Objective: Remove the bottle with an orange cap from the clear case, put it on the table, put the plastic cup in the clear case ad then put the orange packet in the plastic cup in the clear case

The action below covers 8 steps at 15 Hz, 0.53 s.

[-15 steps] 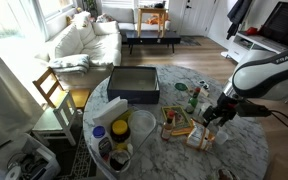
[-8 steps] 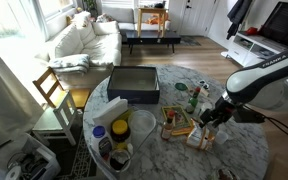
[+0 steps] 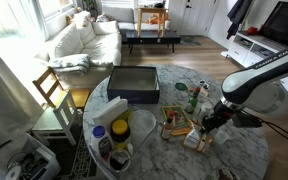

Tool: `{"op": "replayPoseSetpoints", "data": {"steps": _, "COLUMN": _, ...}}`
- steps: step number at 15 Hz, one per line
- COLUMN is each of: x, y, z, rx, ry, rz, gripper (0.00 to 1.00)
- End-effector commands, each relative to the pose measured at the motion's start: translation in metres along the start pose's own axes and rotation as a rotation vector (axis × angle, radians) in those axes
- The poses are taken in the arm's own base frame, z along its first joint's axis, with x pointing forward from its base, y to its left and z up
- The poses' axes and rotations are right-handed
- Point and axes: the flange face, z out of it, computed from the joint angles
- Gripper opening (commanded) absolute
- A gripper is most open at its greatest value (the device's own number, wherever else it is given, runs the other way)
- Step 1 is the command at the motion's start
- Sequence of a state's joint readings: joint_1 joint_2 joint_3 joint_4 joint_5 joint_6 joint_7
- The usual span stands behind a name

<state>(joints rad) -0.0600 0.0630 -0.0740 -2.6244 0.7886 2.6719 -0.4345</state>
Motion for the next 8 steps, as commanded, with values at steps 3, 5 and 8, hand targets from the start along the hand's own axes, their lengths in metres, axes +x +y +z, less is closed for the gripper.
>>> {"op": "replayPoseSetpoints", "data": {"steps": 3, "x": -0.003, "y": 0.000, "z": 0.012, "rx": 0.001, "ry": -0.015, "rz": -0.023, "gripper": 0.00}}
{"op": "replayPoseSetpoints", "data": {"steps": 5, "x": -0.003, "y": -0.002, "z": 0.012, "rx": 0.001, "ry": -0.017, "rz": -0.028, "gripper": 0.00}}
{"op": "replayPoseSetpoints", "data": {"steps": 8, "x": 0.004, "y": -0.010, "z": 0.000, "rx": 0.000, "ry": 0.008, "rz": -0.042, "gripper": 0.00}}
